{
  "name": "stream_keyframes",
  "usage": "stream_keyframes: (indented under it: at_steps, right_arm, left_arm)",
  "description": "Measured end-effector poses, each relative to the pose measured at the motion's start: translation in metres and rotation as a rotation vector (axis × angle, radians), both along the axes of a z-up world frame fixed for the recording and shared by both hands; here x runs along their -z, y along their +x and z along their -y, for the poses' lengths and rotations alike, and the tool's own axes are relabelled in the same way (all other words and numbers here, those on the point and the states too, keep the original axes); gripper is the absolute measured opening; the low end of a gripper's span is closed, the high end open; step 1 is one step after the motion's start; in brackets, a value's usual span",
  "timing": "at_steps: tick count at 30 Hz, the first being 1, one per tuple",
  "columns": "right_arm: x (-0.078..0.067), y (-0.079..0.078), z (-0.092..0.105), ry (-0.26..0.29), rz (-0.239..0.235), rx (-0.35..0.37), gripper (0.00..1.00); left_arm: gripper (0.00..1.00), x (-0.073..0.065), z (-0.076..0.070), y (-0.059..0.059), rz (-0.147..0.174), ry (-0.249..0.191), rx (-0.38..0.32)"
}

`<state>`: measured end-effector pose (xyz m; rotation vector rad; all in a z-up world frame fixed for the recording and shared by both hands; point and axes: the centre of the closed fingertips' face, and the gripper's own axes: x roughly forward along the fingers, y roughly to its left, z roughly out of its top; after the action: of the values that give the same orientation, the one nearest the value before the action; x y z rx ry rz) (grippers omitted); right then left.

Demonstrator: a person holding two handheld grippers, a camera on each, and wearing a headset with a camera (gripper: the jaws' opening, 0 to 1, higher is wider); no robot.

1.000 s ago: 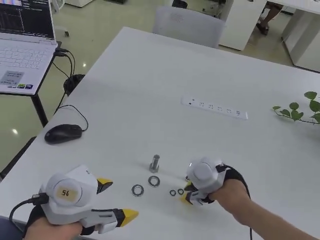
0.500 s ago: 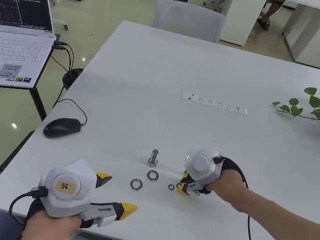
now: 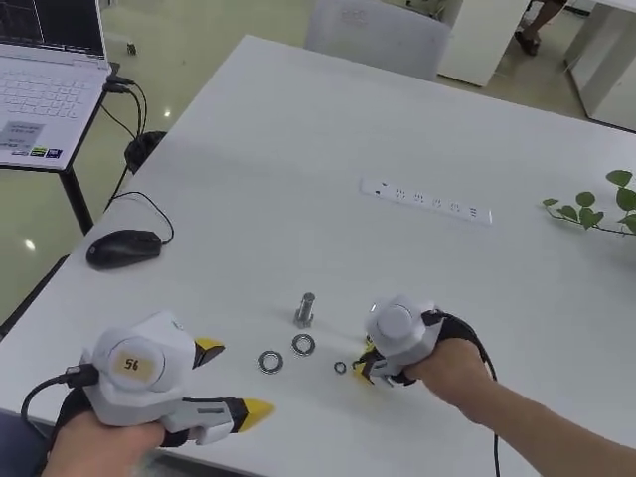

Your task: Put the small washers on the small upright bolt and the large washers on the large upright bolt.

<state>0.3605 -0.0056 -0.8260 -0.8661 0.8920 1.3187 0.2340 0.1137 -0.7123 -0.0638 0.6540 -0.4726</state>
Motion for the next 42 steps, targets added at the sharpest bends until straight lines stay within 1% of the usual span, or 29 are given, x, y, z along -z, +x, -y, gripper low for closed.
stream_keyframes:
  at_steps: [2, 7, 12, 17, 22, 24, 27, 29, 38, 42]
  right_arm:
    - [0.000, -0.003, 0.001, 0.014, -0.010, 0.034, 0.13]
    - [0.000, -0.011, 0.008, 0.029, -0.009, 0.057, 0.13]
    - [-0.002, -0.017, 0.012, 0.036, -0.009, 0.060, 0.13]
    - [-0.007, -0.015, 0.015, 0.063, -0.017, 0.099, 0.13]
    - [-0.012, -0.013, 0.019, 0.074, -0.014, 0.113, 0.13]
    - [-0.014, -0.009, 0.021, 0.082, -0.008, 0.122, 0.13]
    - [-0.023, -0.005, 0.021, 0.095, 0.008, 0.131, 0.13]
    - [-0.033, 0.001, 0.021, 0.109, 0.029, 0.136, 0.13]
    - [-0.064, 0.025, 0.022, 0.148, 0.092, 0.155, 0.13]
    - [-0.072, 0.033, 0.021, 0.157, 0.111, 0.156, 0.13]
  left_arm:
    - [0.61, 0.001, -0.001, -0.001, -0.003, 0.000, -0.003]
    - [0.60, 0.003, -0.002, -0.001, -0.006, 0.003, -0.003]
    - [0.60, 0.001, 0.000, 0.000, -0.002, 0.001, 0.002]
    - [0.60, 0.001, 0.000, 0.001, -0.001, -0.001, 0.004]
    - [0.60, 0.003, -0.001, 0.000, -0.004, -0.001, 0.003]
    - [0.60, 0.003, -0.001, 0.000, -0.003, -0.002, 0.002]
    - [0.60, 0.002, -0.001, -0.001, -0.003, -0.004, -0.002]
    - [0.60, 0.002, -0.001, -0.002, -0.003, -0.005, -0.002]
    - [0.60, 0.000, 0.001, 0.002, 0.002, -0.002, 0.007]
    - [0.60, -0.001, 0.000, 0.003, 0.004, -0.001, 0.010]
